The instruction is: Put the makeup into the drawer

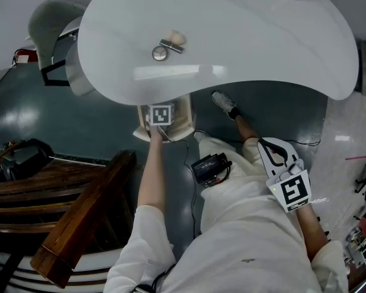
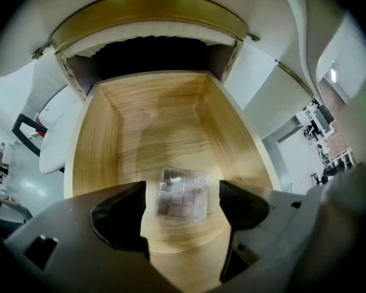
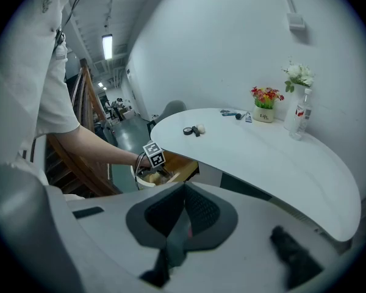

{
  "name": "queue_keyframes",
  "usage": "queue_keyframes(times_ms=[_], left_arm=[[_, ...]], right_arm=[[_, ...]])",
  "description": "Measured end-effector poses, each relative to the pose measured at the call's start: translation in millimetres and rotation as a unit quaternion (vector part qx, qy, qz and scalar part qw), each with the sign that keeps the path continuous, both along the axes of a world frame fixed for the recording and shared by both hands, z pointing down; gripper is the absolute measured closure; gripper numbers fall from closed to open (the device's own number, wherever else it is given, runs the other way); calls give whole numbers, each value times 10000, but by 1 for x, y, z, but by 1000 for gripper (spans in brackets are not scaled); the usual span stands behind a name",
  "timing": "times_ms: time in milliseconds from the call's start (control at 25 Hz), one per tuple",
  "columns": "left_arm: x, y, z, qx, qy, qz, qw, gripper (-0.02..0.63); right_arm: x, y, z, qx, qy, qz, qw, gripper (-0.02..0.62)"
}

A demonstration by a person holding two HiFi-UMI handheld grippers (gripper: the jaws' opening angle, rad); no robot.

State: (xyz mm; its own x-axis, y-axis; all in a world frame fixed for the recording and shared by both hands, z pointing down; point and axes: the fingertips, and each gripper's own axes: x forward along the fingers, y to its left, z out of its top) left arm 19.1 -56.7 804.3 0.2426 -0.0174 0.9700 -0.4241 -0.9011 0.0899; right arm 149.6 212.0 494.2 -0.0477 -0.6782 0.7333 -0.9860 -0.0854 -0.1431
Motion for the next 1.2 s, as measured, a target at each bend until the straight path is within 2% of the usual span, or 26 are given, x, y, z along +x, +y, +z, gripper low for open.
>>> queue_keyframes(times_ms=[160,280,560,920,1200], left_arm=[[2,6,-7,-9,68,80,9999,227],[-5,11,-15,-24,-90,149,9998,227],[-14,13,-60,15,-43,-74,10000,240],[-14,41,-134,194,403,-520,9976,366],[-9,62,-203,480,879,-1292,9866,469]], right_arm=[[2,-3,-4,87,23,-29,10000,581],[5,-6,-10,127,-1,-62,9999,581],[10,-24,-29,444,-78,-256,9987,581],[22,-57,-59,1029,-143,-693,9922,581],[28,-93,-84,1453,-288,-1320,9801,581]])
